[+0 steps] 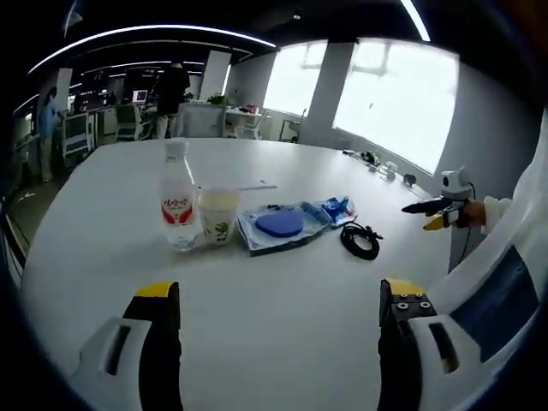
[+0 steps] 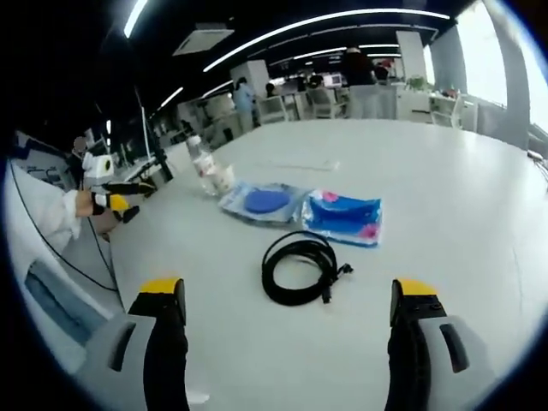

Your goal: Arrange the tabletop items into an orderly group along one side of the table until the central work area is clear of visible clutter.

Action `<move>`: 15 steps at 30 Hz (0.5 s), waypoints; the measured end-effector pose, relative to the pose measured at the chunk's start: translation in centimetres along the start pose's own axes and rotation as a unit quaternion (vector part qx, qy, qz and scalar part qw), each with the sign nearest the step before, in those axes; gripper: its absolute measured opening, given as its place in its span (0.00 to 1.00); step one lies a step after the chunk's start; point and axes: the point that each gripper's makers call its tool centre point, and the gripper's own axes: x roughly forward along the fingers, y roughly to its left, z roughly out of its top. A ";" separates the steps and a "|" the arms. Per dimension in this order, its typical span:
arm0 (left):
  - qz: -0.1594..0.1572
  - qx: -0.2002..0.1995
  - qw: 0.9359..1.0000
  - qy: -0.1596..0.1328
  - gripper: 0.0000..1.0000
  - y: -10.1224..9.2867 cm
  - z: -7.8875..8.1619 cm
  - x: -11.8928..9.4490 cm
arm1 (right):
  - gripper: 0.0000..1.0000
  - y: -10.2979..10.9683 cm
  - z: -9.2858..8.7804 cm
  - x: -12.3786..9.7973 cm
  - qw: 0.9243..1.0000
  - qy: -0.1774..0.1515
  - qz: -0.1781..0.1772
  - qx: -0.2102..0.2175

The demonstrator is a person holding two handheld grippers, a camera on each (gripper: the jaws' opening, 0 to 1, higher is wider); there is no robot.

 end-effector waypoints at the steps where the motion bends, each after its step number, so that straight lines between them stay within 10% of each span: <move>1: 0.000 0.001 1.000 0.001 1.00 0.1 0.2 0.1 | 0.99 -0.2 0.1 0.0 1.000 0.003 -0.001 0.001; 15: 0.002 0.005 1.000 0.007 1.00 0.6 1.7 1.1 | 0.97 -0.8 0.8 1.7 0.999 0.034 0.013 0.005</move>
